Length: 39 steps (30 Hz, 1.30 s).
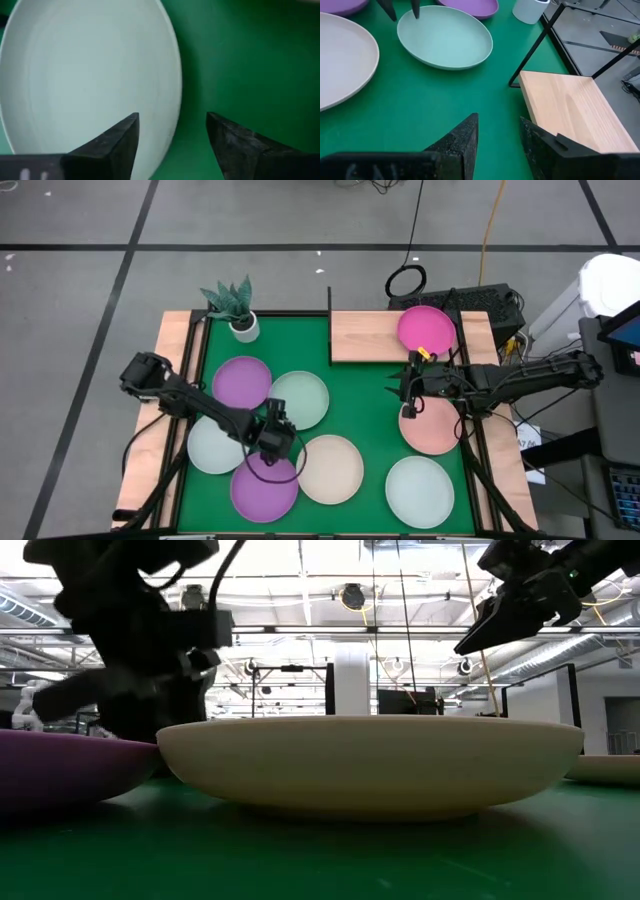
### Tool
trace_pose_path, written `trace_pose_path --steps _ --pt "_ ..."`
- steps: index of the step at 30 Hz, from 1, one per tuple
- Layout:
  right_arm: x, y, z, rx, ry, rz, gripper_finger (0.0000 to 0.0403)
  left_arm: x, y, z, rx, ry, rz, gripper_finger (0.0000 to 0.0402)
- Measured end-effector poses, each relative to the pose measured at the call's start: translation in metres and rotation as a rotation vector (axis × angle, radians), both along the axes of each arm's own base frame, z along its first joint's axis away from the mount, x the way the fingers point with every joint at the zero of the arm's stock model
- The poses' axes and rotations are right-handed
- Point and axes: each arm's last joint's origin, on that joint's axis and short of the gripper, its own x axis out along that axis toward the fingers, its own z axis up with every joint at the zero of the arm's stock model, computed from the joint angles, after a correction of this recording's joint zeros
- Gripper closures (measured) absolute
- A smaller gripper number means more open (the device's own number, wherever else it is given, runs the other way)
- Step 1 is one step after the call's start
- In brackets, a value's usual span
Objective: Place and stack plates onto a shelf
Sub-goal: Put the light green plate on the shelf
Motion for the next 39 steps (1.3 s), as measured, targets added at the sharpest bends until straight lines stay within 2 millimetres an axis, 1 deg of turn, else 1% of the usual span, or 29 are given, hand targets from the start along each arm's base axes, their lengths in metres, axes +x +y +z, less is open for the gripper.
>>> trace_pose_path --steps 4,10,13,15,18,20,24,27,30,35,39 --pt "0.000 0.000 0.000 0.000 0.000 0.001 0.0277 0.001 -0.002 -0.007 0.053 0.017 -0.042 0.0223" --pt "0.001 0.000 0.001 -0.005 -0.013 0.006 0.0277 0.003 -0.006 -0.008 0.090 0.025 -0.132 0.0330" --pt "0.002 0.000 0.002 -0.005 -0.028 0.007 0.0277 0.004 -0.006 -0.007 0.111 0.023 -0.170 0.0378" --pt "0.002 0.000 0.003 -0.005 -0.029 0.007 0.0277 0.005 -0.007 -0.005 0.143 0.006 -0.196 0.0390" --pt "0.002 0.000 0.004 -0.007 -0.048 -0.007 0.0277 0.010 -0.008 0.001 0.192 -0.030 -0.244 0.0390" --pt "0.003 -0.001 0.005 -0.011 -0.061 -0.024 0.0277 0.016 -0.008 0.011 0.217 -0.033 -0.289 0.0390" --pt "0.003 0.001 0.006 -0.010 -0.075 -0.018 0.0277 0.035 -0.004 0.038 0.240 -0.068 -0.302 0.0391" --pt "0.003 0.004 0.006 0.000 -0.075 -0.003 0.0277 0.049 0.002 0.063 0.258 -0.081 -0.306 0.0391" --pt "0.002 0.008 0.005 0.055 -0.081 -0.013 0.0281 0.061 0.010 0.087 0.277 -0.112 -0.312 0.0392" --pt "-0.004 0.014 -0.004 0.176 -0.011 -0.067 0.0314 0.079 0.023 0.127 0.330 -0.181 -0.343 0.0392" --pt "-0.010 0.021 -0.009 0.209 0.035 -0.095 0.0352 0.090 0.035 0.154 0.377 -0.258 -0.356 0.0392"
